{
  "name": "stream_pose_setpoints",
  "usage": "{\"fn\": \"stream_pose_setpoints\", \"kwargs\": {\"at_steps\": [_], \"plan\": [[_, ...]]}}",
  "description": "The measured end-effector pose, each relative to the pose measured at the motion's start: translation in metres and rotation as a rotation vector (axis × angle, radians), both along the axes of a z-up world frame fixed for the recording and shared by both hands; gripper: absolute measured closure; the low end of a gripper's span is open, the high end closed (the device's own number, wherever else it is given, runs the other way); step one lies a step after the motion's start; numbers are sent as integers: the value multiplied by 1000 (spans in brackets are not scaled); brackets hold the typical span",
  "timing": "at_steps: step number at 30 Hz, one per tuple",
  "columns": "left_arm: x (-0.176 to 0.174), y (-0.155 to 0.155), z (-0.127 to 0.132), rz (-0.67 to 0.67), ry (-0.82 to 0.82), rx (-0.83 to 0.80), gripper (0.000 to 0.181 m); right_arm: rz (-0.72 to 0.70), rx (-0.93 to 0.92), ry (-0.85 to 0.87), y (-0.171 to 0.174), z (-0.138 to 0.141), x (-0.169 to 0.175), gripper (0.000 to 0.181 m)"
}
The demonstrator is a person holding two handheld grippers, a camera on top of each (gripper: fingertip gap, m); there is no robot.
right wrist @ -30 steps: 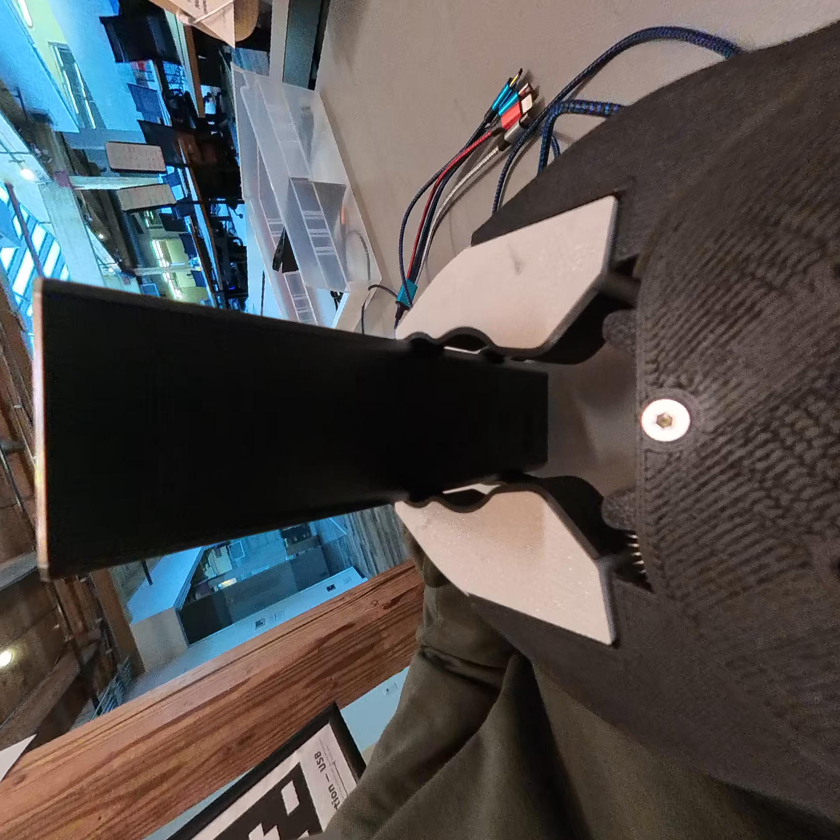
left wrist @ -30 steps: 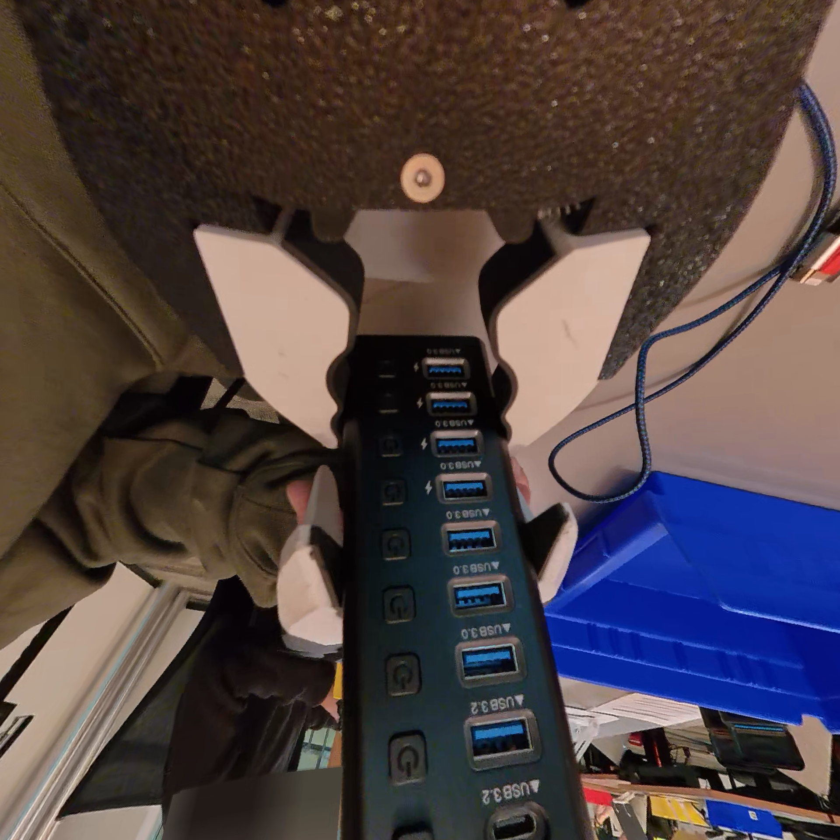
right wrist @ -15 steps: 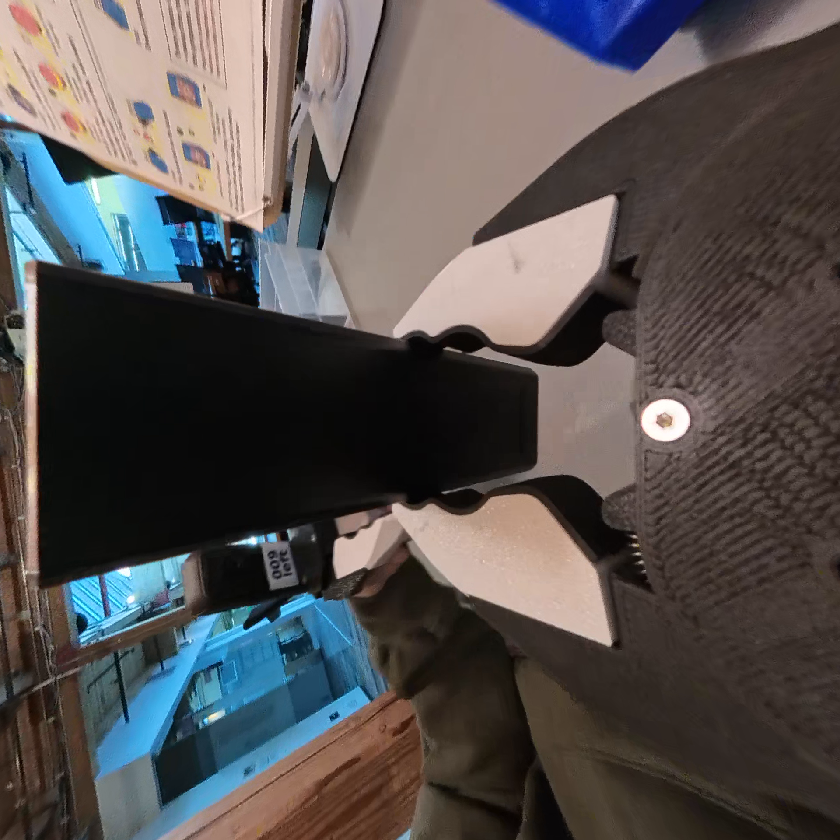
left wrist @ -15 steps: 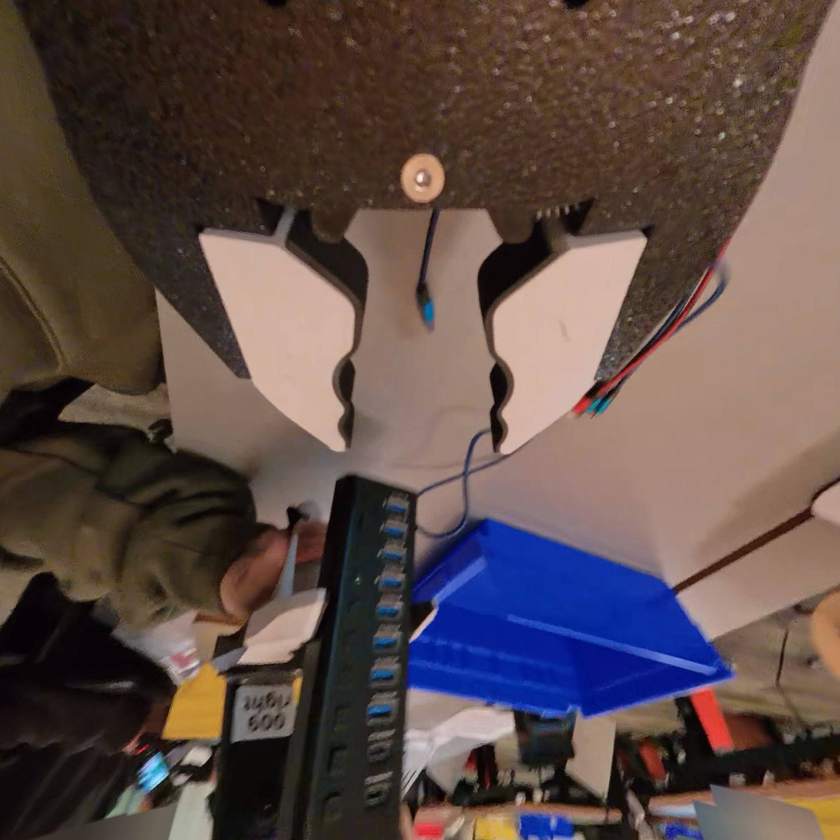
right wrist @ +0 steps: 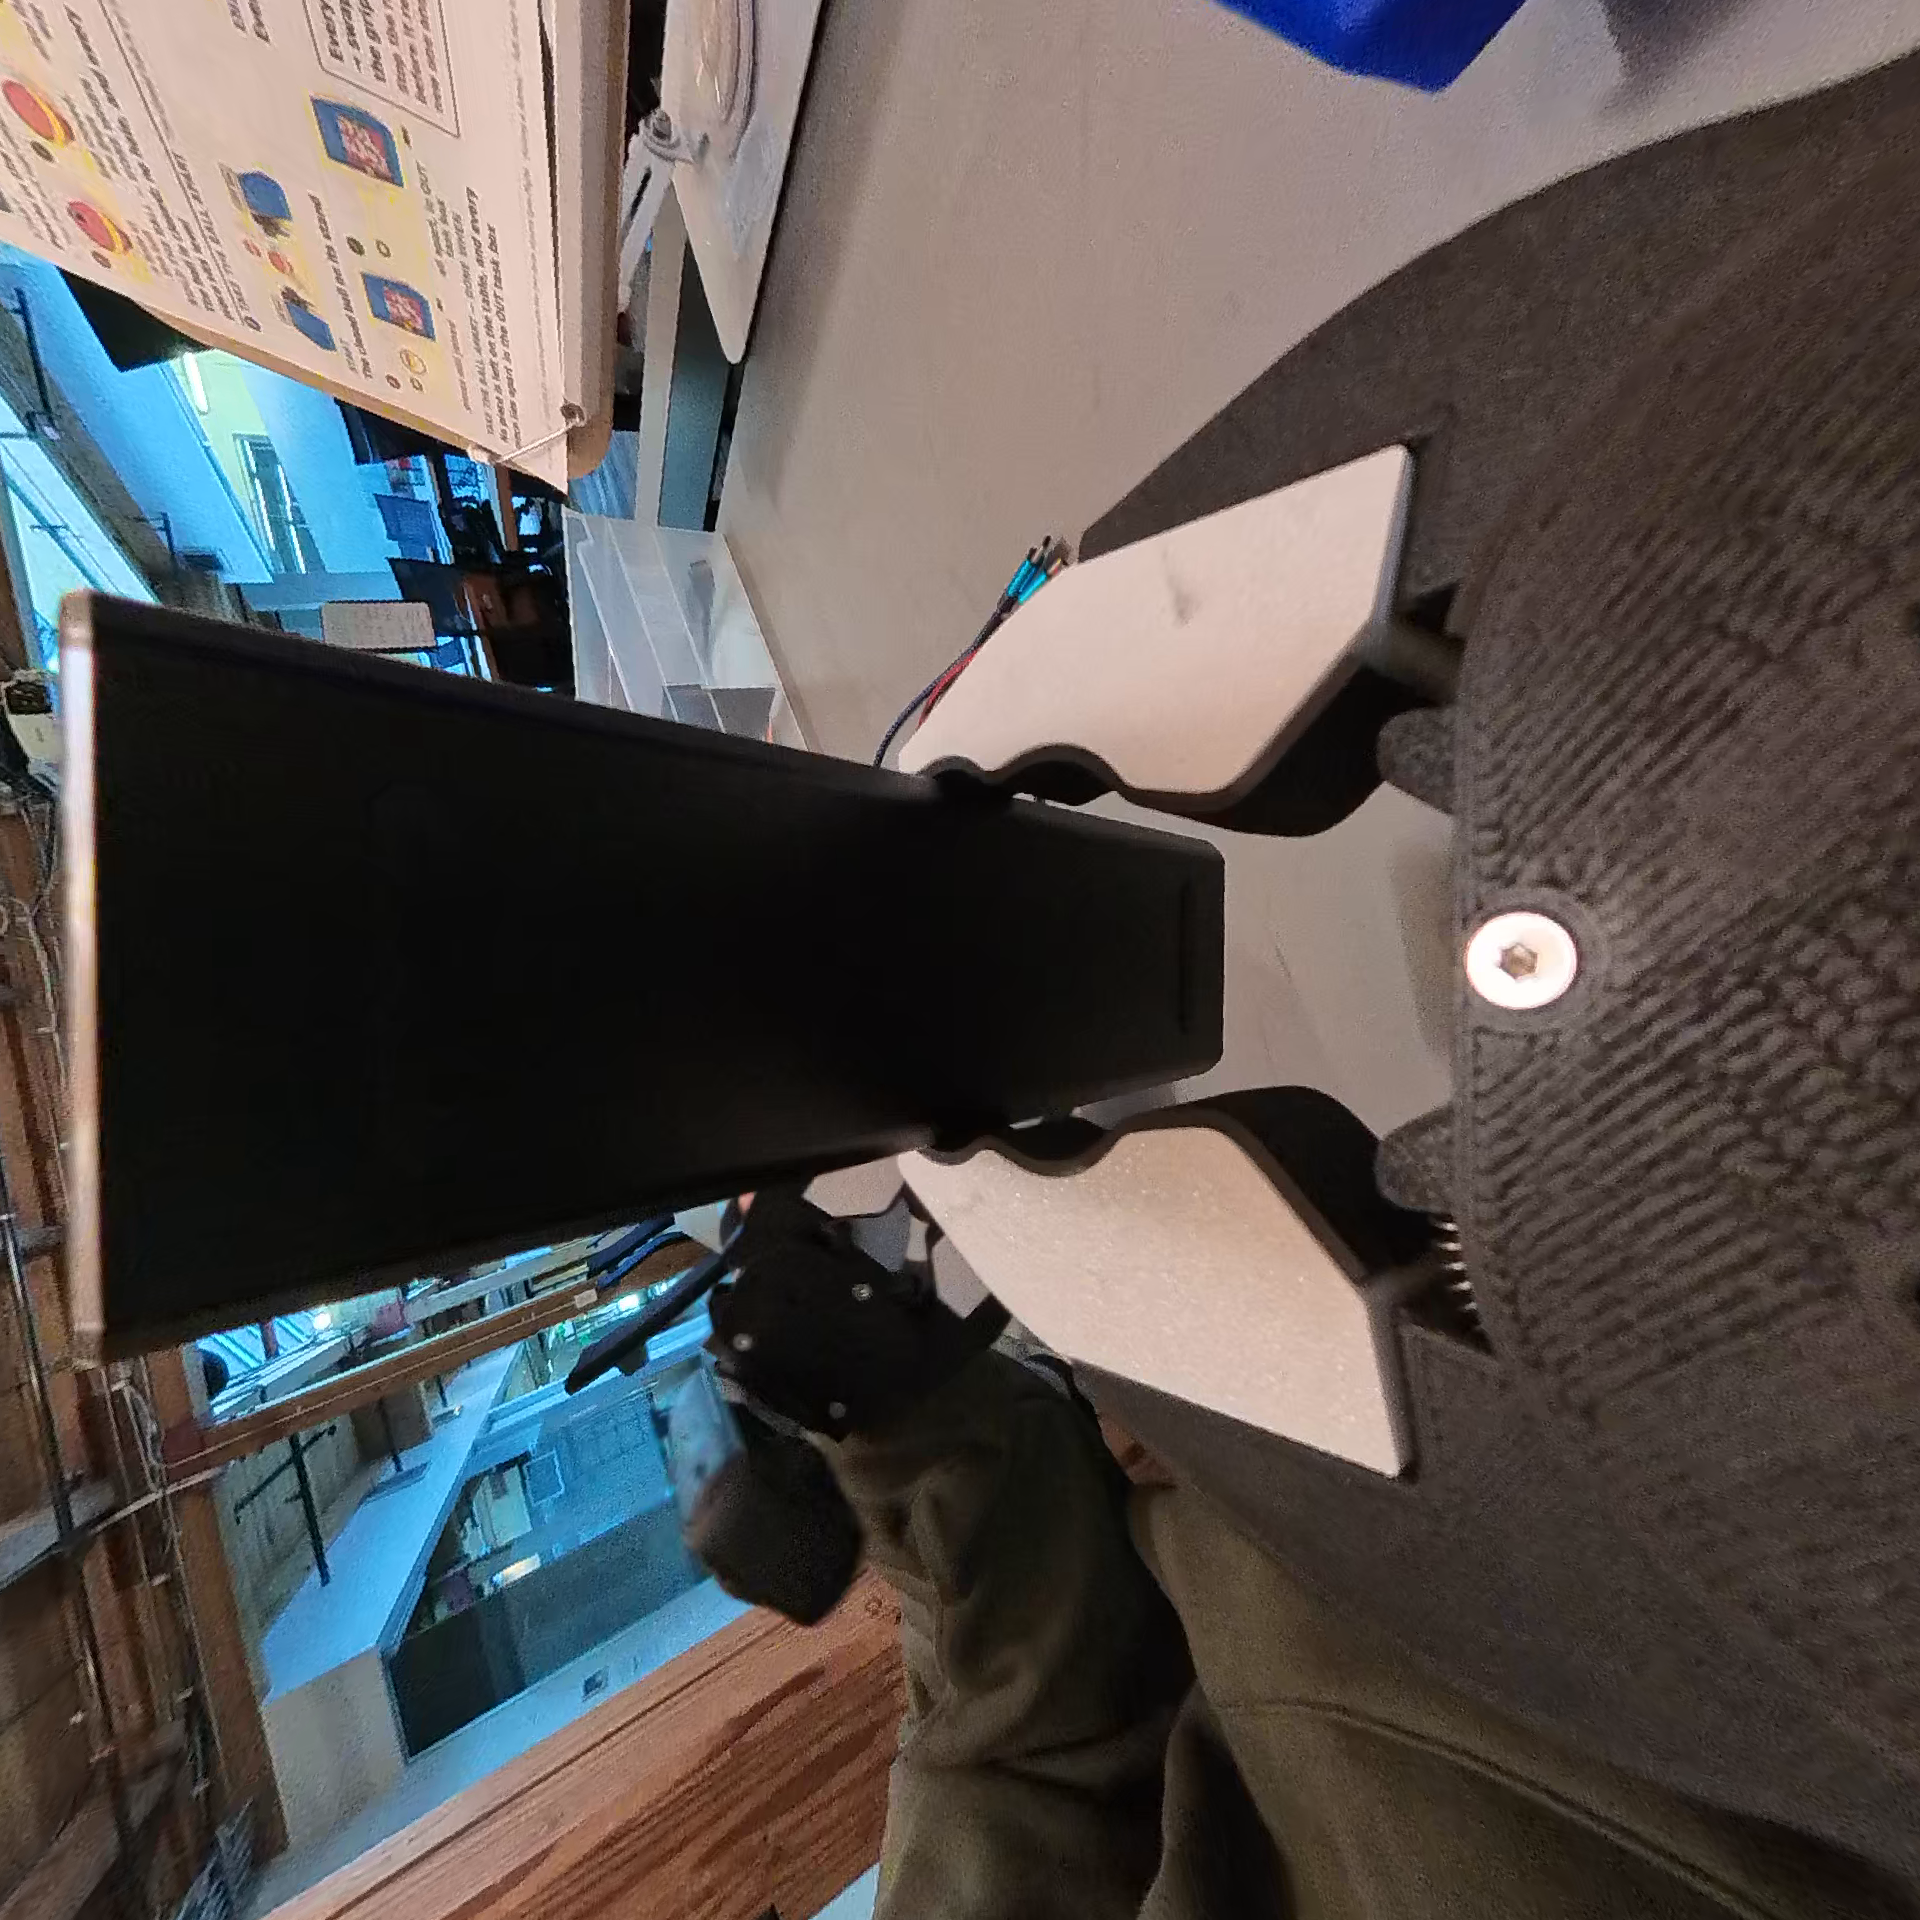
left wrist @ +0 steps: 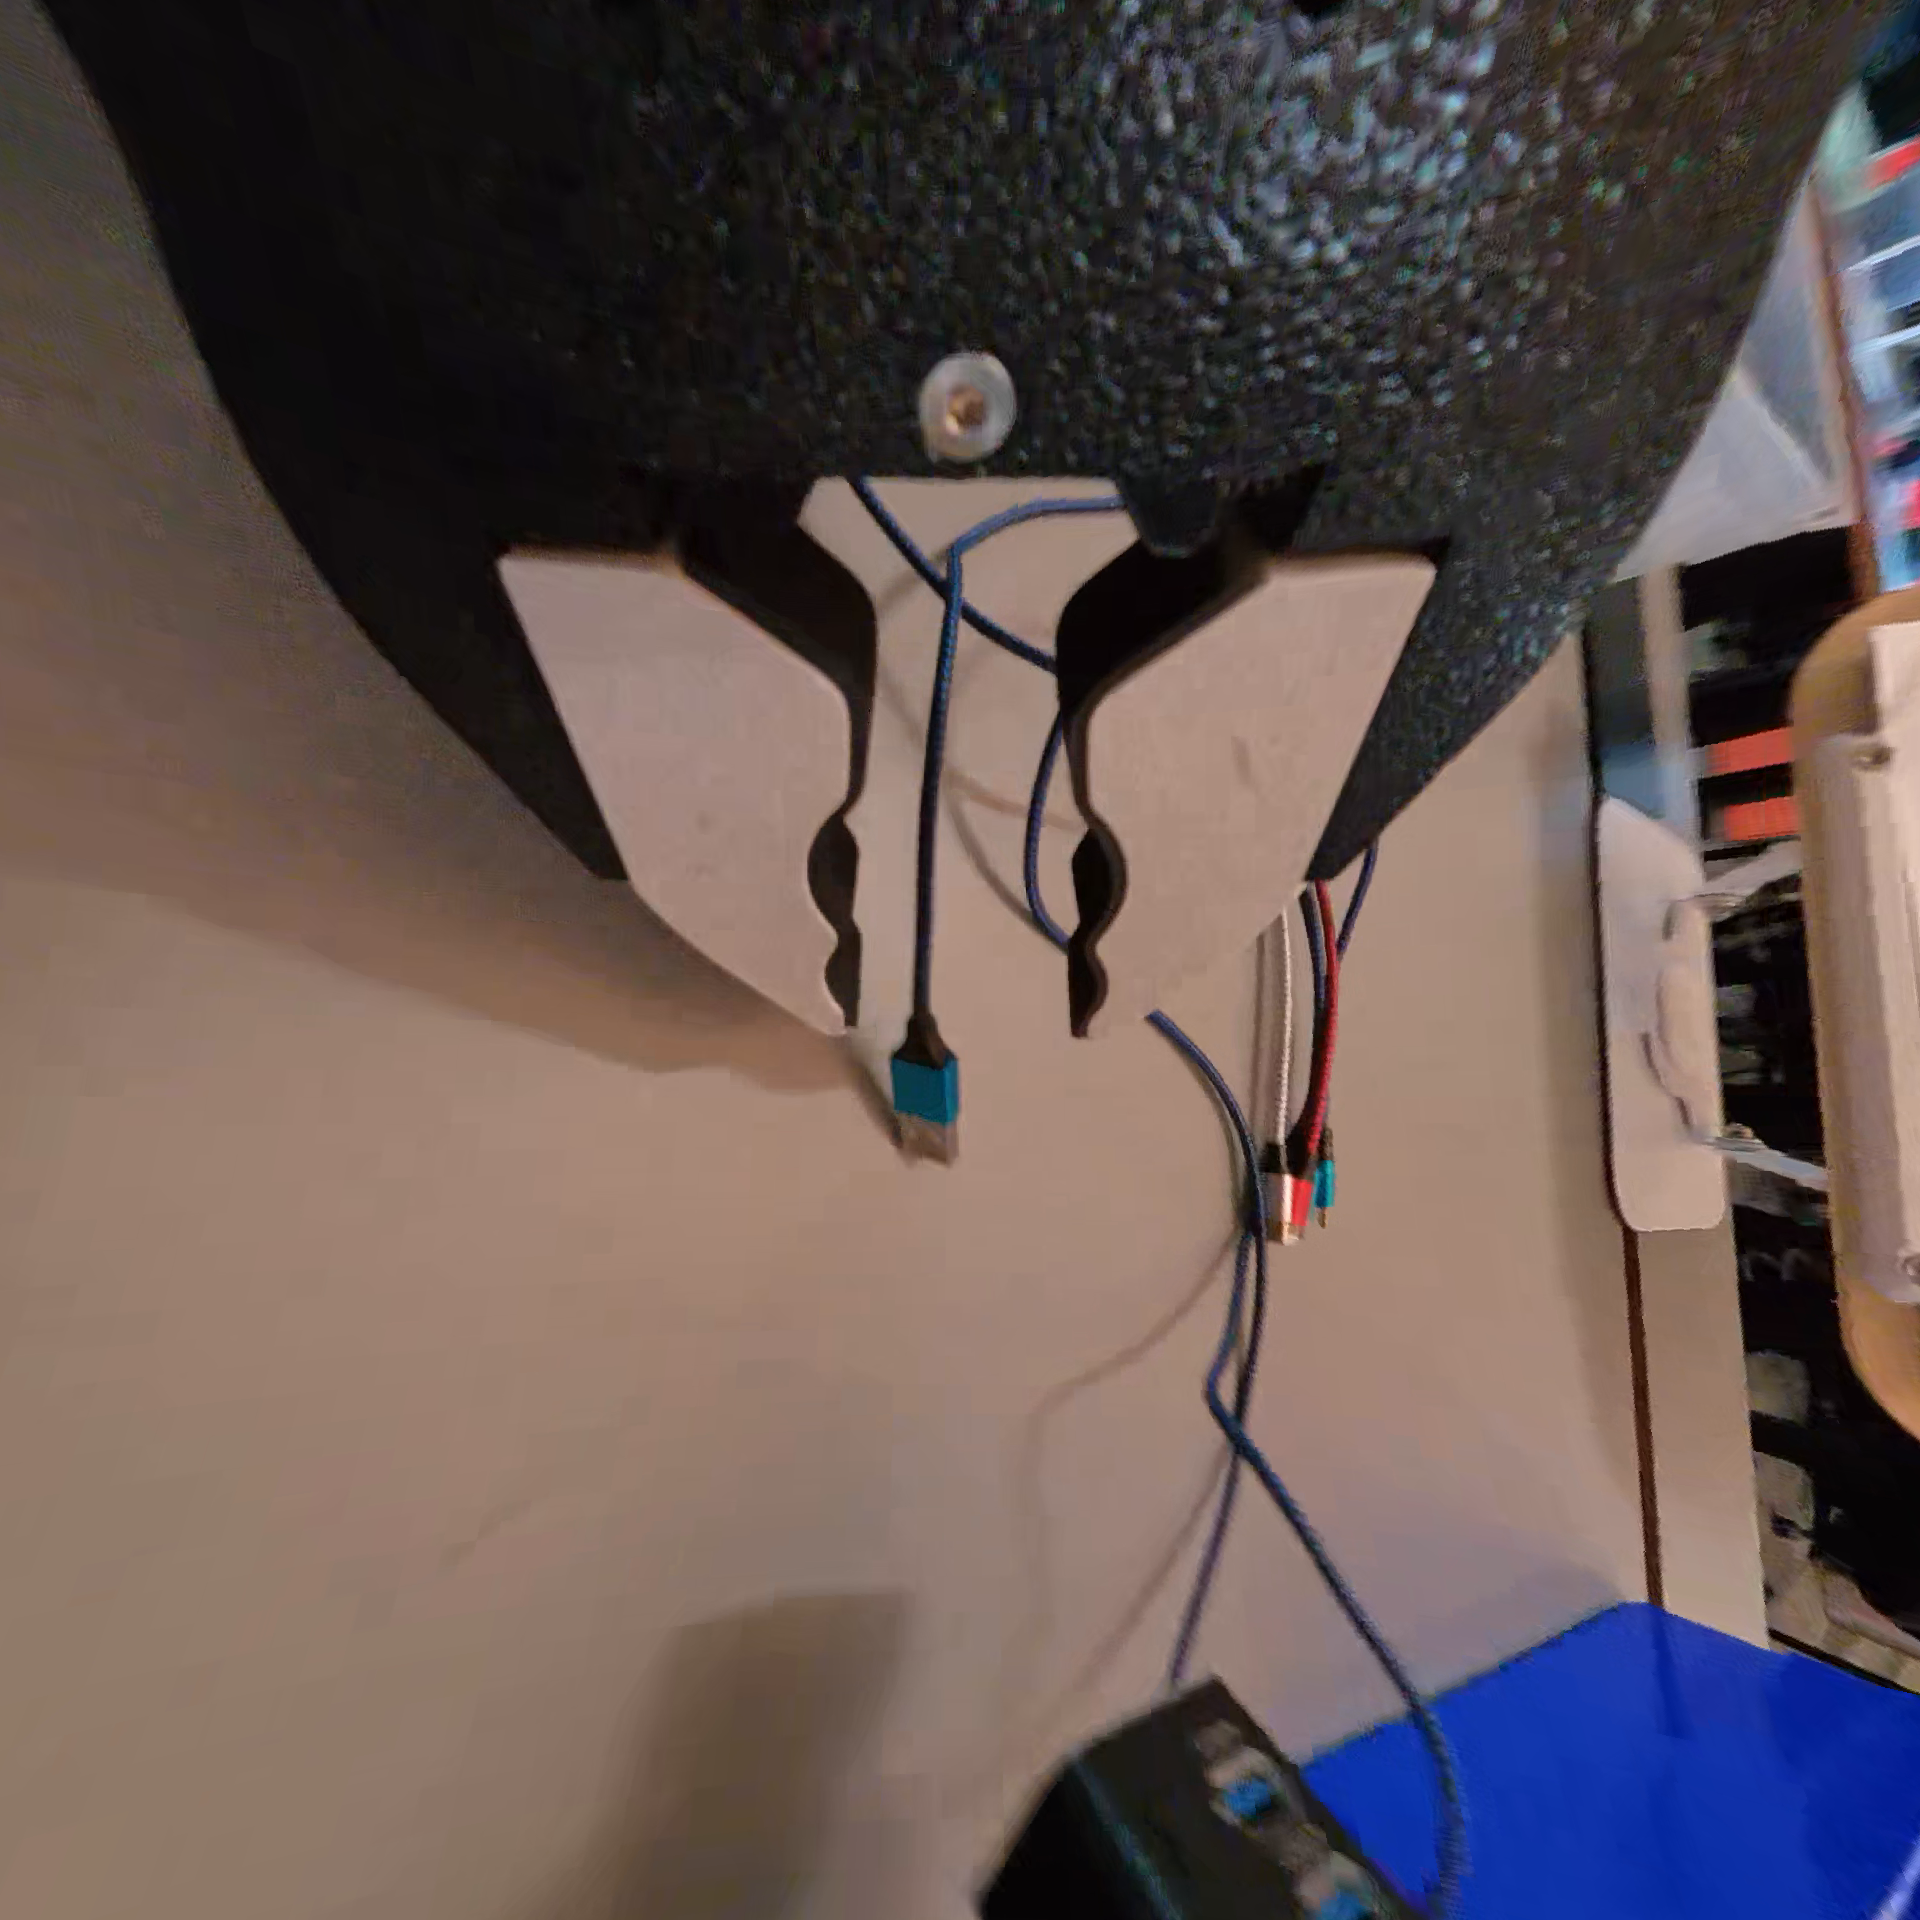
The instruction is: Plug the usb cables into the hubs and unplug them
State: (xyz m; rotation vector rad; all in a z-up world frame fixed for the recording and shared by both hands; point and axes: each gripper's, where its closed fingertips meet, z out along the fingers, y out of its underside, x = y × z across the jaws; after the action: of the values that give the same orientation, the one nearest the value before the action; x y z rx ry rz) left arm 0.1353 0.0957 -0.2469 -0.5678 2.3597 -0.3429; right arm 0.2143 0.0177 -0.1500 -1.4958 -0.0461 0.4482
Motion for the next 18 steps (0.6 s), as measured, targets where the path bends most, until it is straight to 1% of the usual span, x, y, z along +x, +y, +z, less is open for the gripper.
{"fn": "stream_pose_setpoints", "kwargs": {"at_steps": [5,6,8,11,14,18], "plan": [[4,7,-19,-23,-76,189,143,20,6,13,2,0,-4,121],[6,9,-21,-29,-97,211,145,21,6,12,2,0,-4,121],[10,6,-22,-37,-140,204,150,18,3,9,2,1,-5,121],[13,1,-23,-52,-157,202,154,23,2,3,2,0,-6,121],[14,-1,-27,-60,-155,205,167,12,1,0,2,0,-5,121],[18,-2,-20,-36,-227,188,168,16,-2,-1,3,-2,-5,121]]}}
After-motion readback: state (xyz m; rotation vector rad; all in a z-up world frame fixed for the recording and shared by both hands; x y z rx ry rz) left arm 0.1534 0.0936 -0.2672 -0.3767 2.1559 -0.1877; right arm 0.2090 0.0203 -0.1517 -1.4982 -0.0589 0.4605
